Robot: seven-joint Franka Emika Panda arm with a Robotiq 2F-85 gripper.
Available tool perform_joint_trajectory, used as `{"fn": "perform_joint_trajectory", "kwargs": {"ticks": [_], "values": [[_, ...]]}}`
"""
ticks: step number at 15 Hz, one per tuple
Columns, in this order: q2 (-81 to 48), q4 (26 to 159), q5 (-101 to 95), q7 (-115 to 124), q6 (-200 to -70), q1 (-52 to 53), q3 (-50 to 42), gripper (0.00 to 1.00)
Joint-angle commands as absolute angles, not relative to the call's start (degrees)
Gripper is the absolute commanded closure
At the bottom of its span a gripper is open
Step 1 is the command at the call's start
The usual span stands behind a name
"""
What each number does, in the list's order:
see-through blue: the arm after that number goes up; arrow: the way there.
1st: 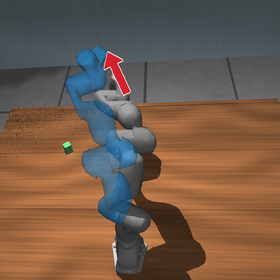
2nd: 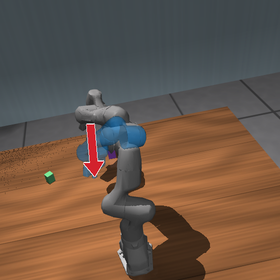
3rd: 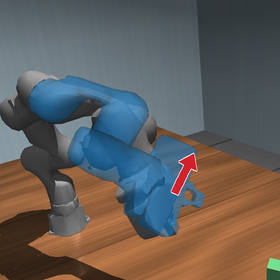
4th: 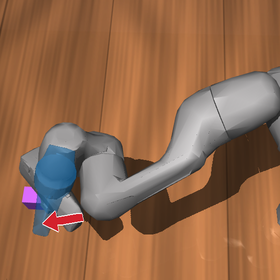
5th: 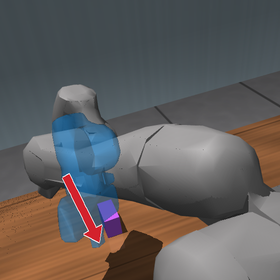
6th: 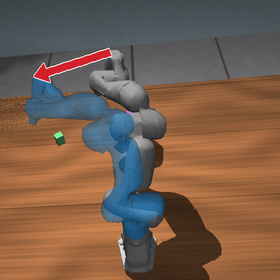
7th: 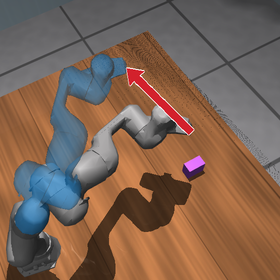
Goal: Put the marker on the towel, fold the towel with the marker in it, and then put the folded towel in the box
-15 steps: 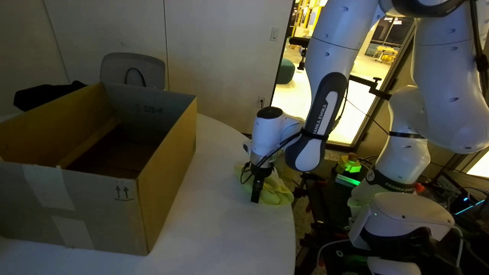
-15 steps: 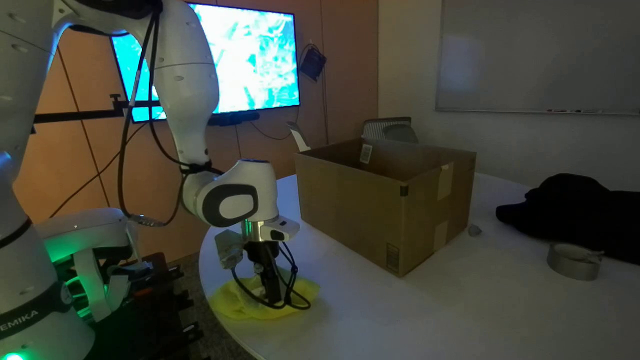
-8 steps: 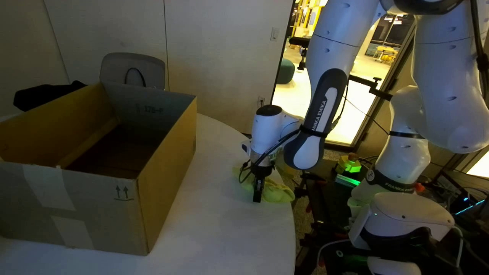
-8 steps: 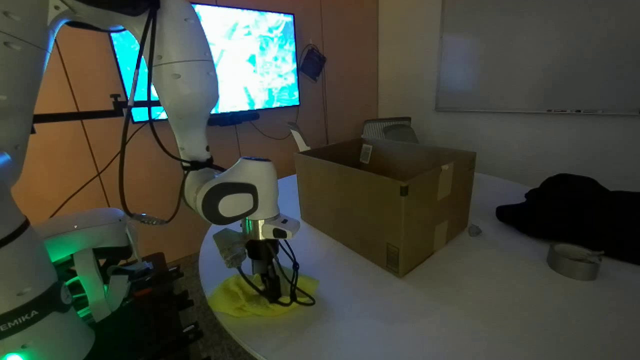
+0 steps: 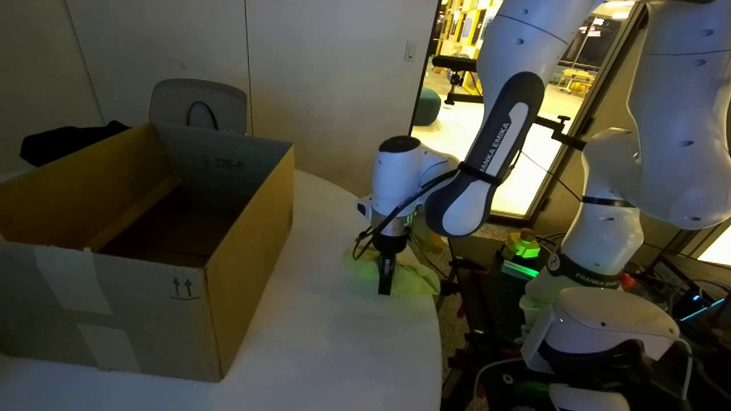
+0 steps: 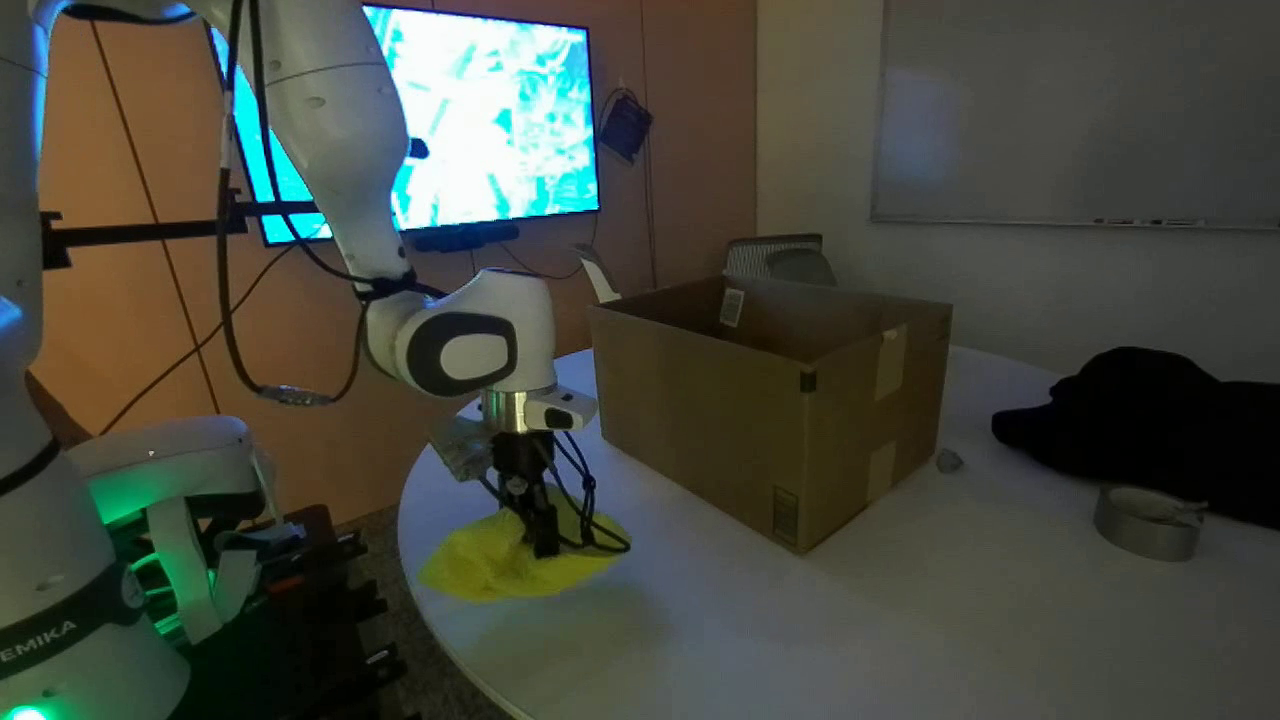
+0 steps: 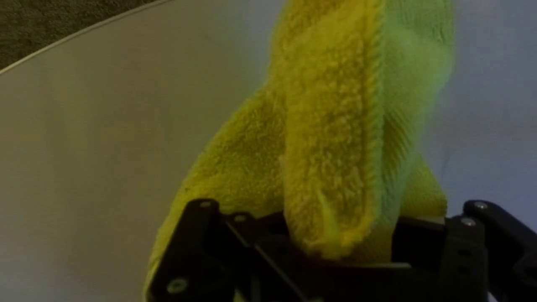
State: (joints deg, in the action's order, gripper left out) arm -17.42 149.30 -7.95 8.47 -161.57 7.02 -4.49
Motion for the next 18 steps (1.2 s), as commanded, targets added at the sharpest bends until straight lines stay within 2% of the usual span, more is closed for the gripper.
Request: {"fn": "perform_joint_trajectory", "kwargs": {"ticks": [1,9,18], "values": [[-10.71,148.42,-9.96,13.01,-154.31,9.66,-5.10,0.99],[-0.33,143.56,-10.06,16.07,-140.43,8.41,-0.08,0.99],[5.04,130.68,-3.99,11.37,-119.91,7.96,4.21,0.99]]}}
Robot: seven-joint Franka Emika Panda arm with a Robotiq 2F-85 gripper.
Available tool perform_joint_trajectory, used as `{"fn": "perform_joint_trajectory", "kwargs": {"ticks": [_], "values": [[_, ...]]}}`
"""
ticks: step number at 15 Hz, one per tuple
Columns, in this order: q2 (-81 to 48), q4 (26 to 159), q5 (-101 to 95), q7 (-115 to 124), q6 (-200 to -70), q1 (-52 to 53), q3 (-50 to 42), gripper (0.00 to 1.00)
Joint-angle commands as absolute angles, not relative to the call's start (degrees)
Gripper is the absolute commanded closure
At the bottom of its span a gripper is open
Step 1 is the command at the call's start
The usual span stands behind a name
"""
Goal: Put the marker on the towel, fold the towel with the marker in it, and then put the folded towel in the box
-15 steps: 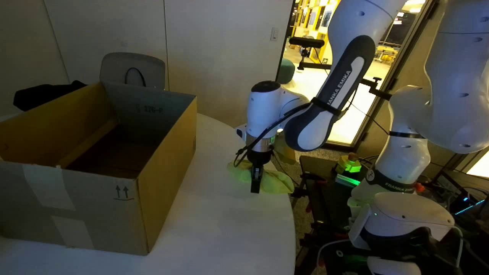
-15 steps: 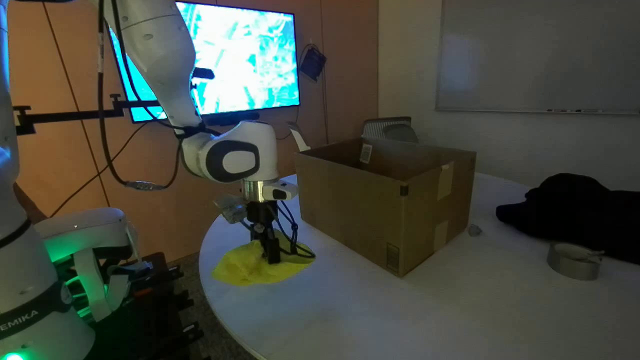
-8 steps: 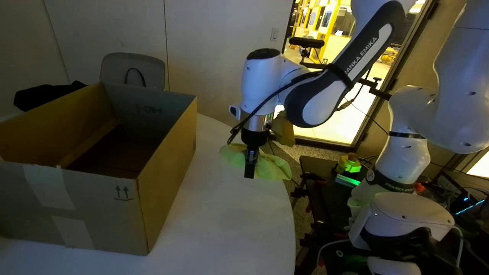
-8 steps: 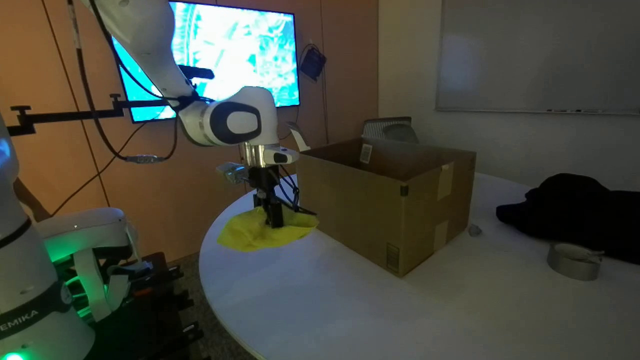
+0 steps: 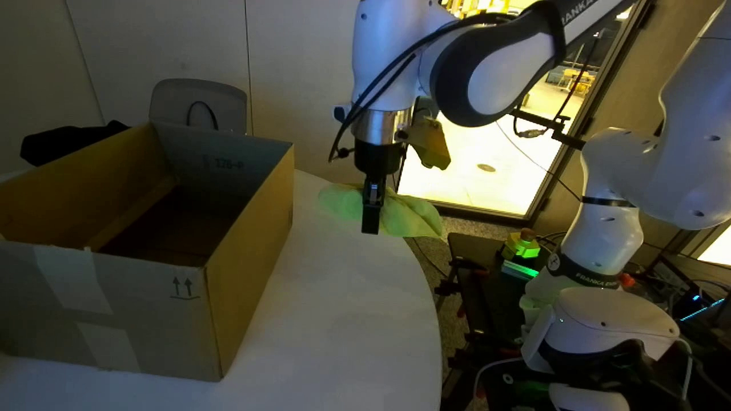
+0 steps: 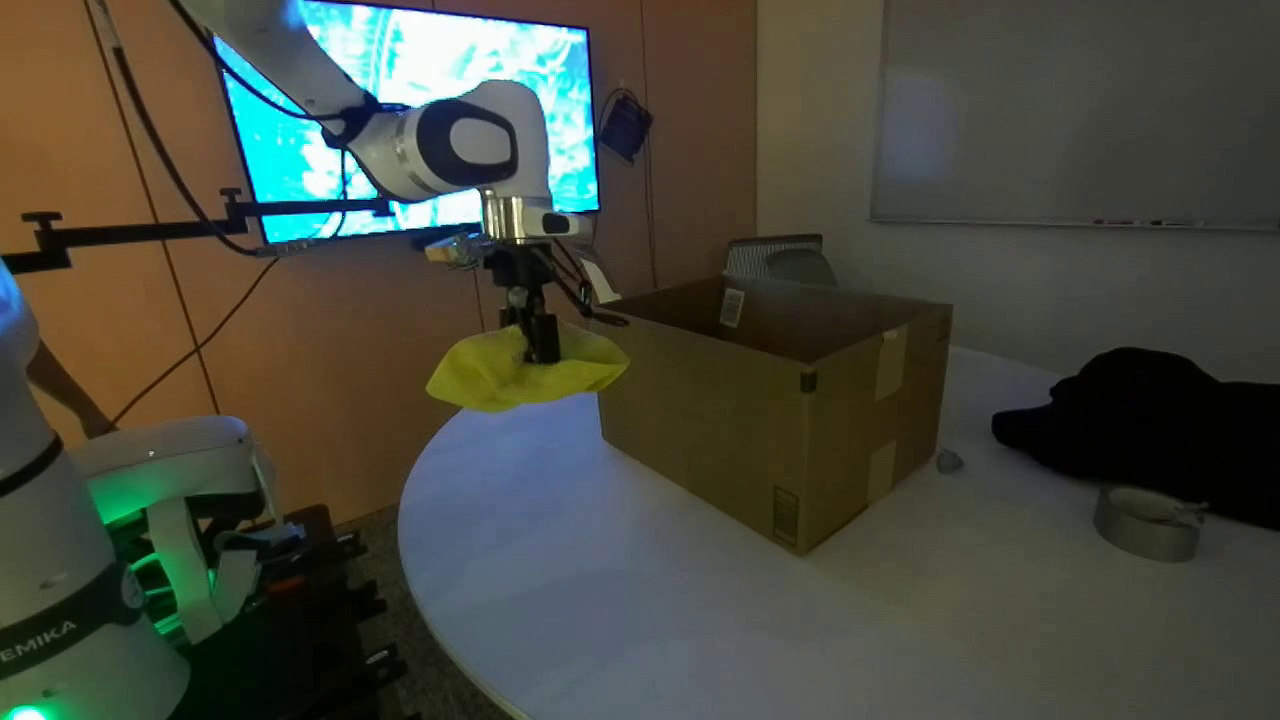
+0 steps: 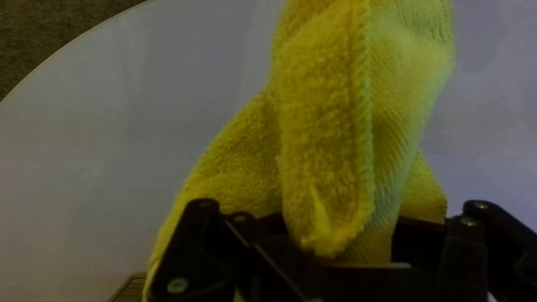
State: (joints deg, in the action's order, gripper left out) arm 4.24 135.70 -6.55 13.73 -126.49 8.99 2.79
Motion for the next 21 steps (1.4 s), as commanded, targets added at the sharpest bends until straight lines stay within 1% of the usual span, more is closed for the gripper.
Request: {"fn": "perform_joint_trajectory", "kwargs": {"ticks": [1,8,15,21], "values": [[4.89,129.06,-3.68,11.17,-118.04,7.89,4.36,0.99],[0.15,117.06,-2.08,11.70,-110.12,8.23,5.21,0.99],[-7.74,106.68,-2.29,13.32,-108.52,9.67,7.71,0.99],[-16.72,94.55,-1.22,19.41,-106.12,11.62,8.25,0.99]]}}
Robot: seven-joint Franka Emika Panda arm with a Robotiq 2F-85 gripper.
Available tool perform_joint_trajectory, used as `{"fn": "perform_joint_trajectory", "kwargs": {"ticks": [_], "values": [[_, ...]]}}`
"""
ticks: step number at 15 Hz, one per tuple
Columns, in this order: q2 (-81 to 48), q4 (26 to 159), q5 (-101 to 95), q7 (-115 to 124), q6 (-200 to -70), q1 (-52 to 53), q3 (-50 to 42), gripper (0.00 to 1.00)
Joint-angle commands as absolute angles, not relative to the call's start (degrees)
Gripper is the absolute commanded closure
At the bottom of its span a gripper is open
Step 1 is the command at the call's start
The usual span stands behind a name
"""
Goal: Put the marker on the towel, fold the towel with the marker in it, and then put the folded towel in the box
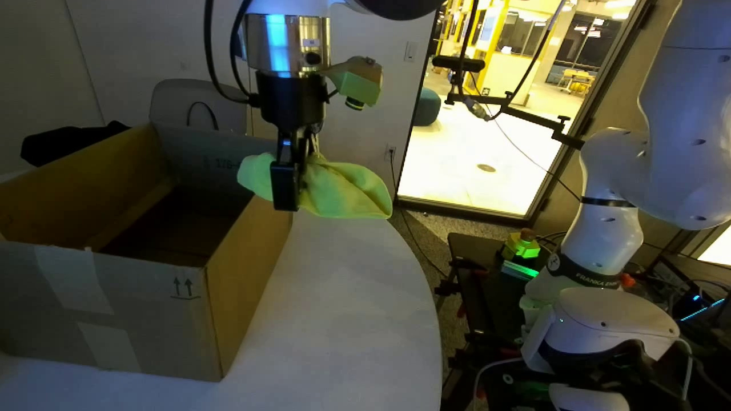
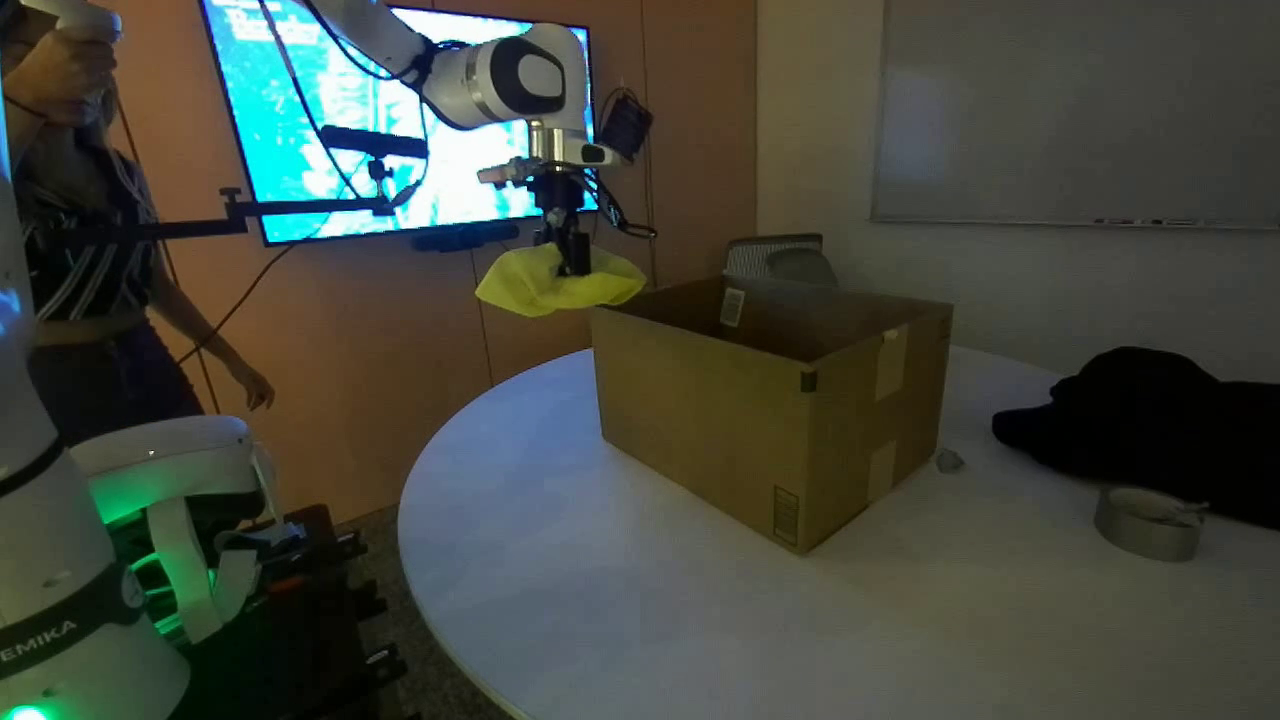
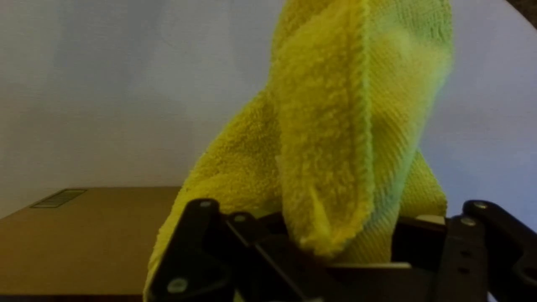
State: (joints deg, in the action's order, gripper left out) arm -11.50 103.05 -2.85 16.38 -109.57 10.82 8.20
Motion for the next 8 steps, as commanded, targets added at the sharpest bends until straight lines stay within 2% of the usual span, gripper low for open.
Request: {"fn": "perform_joint_trajectory", "kwargs": {"ticks": [1,8], "values": [[-18.02,92.73,-0.52,19.74,-105.88,11.76,8.18,0.99],[-27.00,81.16,5.29,31.46,-102.10,12.41,6.51,0.99]]}}
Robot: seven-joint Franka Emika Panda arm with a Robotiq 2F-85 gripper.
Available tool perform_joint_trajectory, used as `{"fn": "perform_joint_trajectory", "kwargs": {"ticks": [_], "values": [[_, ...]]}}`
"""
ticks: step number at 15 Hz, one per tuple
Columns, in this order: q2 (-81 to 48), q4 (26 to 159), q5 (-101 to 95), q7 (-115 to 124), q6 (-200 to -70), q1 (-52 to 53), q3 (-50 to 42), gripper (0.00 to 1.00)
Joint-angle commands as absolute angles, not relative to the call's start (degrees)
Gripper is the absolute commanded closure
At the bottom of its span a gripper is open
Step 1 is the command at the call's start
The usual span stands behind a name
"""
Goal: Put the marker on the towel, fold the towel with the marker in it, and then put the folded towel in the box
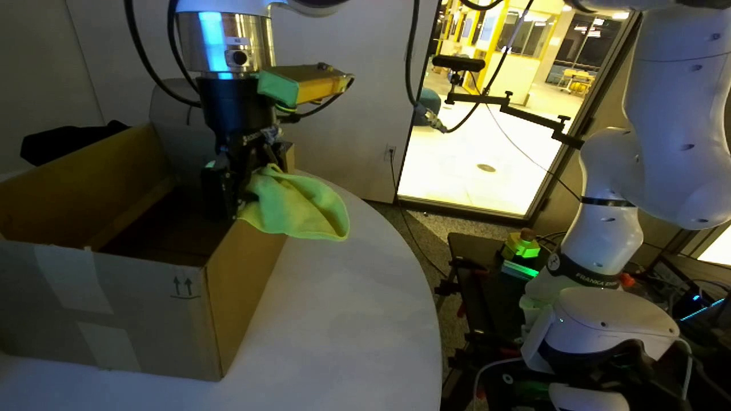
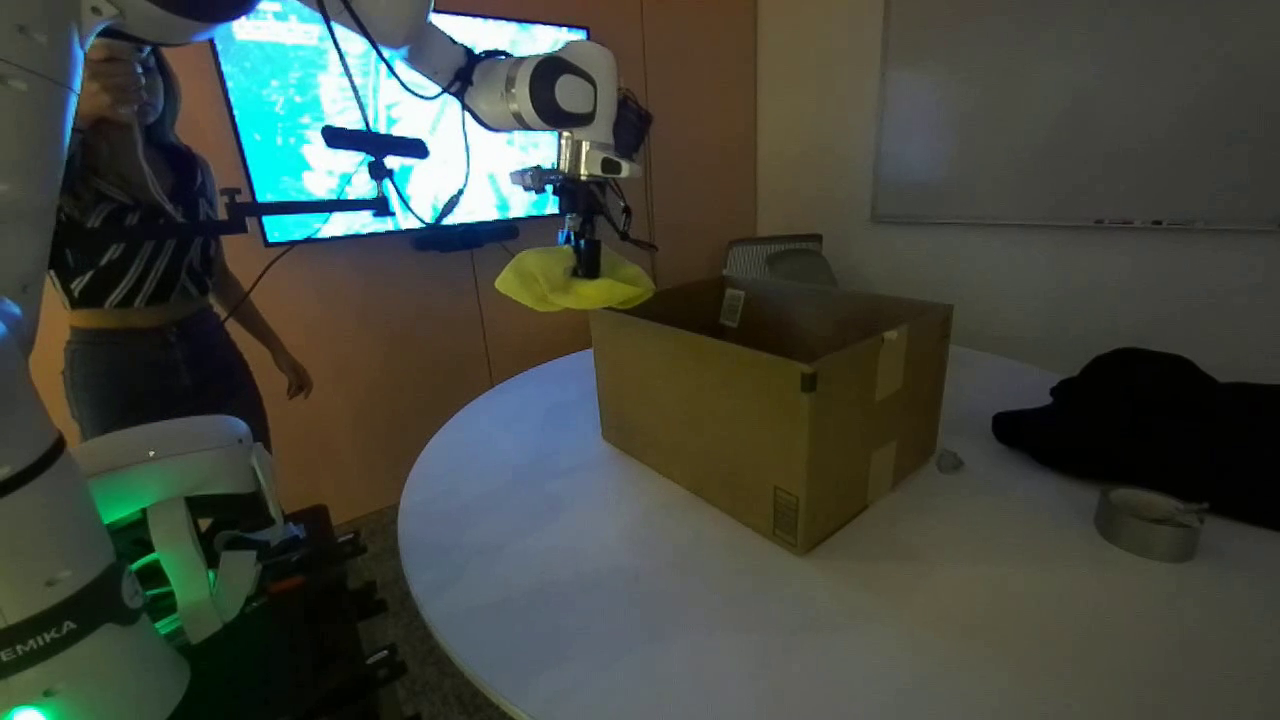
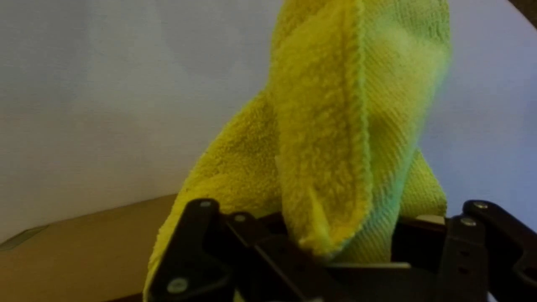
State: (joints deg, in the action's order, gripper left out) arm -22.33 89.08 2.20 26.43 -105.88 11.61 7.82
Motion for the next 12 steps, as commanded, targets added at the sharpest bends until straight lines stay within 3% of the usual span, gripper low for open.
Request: {"fn": "perform_joint_trajectory", "kwargs": {"ticks": [1,12], "values": [[-28.01,79.99,6.20,33.37,-102.03,12.51,6.21,0.99],[-40.38,63.16,15.26,49.90,-95.34,11.56,4.73,0.99]]}}
